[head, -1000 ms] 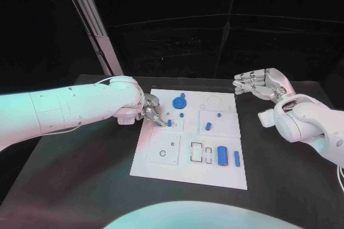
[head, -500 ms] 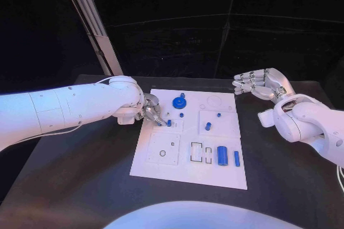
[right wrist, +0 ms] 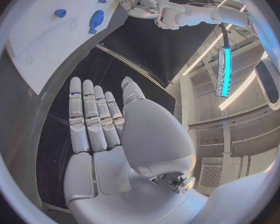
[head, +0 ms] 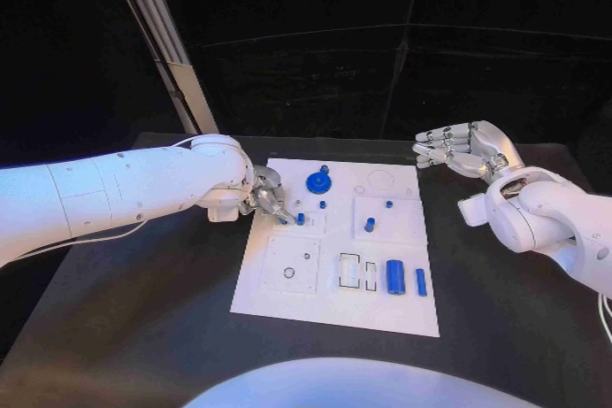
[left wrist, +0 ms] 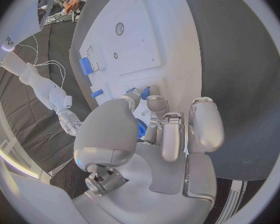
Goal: Assemble the parts on the task board
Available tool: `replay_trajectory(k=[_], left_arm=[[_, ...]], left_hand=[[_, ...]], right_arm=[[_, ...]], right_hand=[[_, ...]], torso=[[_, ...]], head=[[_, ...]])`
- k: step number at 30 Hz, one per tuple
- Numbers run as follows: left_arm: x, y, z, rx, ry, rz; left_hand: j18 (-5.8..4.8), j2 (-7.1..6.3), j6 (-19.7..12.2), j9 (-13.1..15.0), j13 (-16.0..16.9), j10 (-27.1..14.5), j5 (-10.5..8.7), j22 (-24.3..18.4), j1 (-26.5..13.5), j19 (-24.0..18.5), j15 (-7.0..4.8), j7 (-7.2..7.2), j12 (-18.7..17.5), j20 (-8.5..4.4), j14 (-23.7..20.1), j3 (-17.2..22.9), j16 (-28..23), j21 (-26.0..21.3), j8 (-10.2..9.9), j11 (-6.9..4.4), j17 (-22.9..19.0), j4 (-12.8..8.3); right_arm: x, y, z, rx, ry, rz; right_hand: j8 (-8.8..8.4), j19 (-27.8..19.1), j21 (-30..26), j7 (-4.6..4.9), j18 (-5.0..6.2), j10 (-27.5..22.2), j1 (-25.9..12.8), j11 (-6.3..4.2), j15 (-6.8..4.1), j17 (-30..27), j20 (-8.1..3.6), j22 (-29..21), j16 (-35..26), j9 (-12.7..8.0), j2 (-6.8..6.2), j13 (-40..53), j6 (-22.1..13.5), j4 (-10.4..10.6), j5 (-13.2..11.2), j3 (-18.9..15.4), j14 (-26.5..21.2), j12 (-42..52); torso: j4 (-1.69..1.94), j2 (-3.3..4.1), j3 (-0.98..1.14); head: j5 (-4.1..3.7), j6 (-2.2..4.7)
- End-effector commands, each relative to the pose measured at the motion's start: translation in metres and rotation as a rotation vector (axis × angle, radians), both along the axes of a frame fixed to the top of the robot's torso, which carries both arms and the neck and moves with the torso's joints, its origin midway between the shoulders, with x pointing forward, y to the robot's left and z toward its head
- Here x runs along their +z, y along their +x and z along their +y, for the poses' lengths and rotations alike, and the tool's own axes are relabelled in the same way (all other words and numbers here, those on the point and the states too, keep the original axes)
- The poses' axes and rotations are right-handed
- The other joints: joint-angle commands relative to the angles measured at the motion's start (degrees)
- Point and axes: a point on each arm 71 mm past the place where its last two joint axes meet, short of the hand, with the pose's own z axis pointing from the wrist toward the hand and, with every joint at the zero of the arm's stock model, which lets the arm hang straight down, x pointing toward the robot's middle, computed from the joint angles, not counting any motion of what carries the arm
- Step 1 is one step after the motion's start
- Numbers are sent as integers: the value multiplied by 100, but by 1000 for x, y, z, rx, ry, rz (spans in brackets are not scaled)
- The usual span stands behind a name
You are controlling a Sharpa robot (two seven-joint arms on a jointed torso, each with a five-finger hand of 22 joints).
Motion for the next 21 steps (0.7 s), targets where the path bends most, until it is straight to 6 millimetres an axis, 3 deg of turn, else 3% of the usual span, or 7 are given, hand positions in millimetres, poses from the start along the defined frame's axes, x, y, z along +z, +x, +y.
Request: replay_trajectory(k=[1, 13, 21], left_arm=[[-3, -2, 0, -5, 0, 25], [-3, -1, 1, 9, 1, 16], [-4, -2, 3, 7, 12, 28]], left_hand=[[21, -40, -20, 5, -2, -34, 18, -7, 16, -14, 38, 6, -19, 34, 595, 30, 18, -35, -12, 6, 1509, 3], [24, -25, 24, -9, 17, -32, 17, -8, -220, -16, 56, 22, 8, 58, 595, 16, 18, -46, -34, 25, 1509, 222], [26, -157, 70, 3, 32, -24, 17, -7, -336, -15, 49, 6, 29, 58, 595, -38, 18, -51, -10, 14, 1509, 229]], right_arm=[[1, 0, 1, 12, 4, 1], [1, 0, 1, 11, 3, 2], [1, 0, 1, 12, 3, 2]], right_hand=[[-6, 33, -35, -9, 50, -39, -39, -8, 0, -5, 25, -5, -33, -3, 36, -8, -34, -14, -14, -35, -43, 33], [-6, 32, -37, -9, 49, -42, -40, -7, 1, -6, 25, -6, -33, -4, 36, -8, -37, -14, -15, -36, -44, 33], [-8, 31, -44, -6, 49, -51, -45, -4, 4, -10, 27, -10, -35, -4, 34, -9, -45, -16, -18, -42, -50, 35]], torso=[[-3, -2, 2], [-4, 1, 2], [-3, -1, -1]], head=[[3, 3], [0, 6], [-1, -1]])
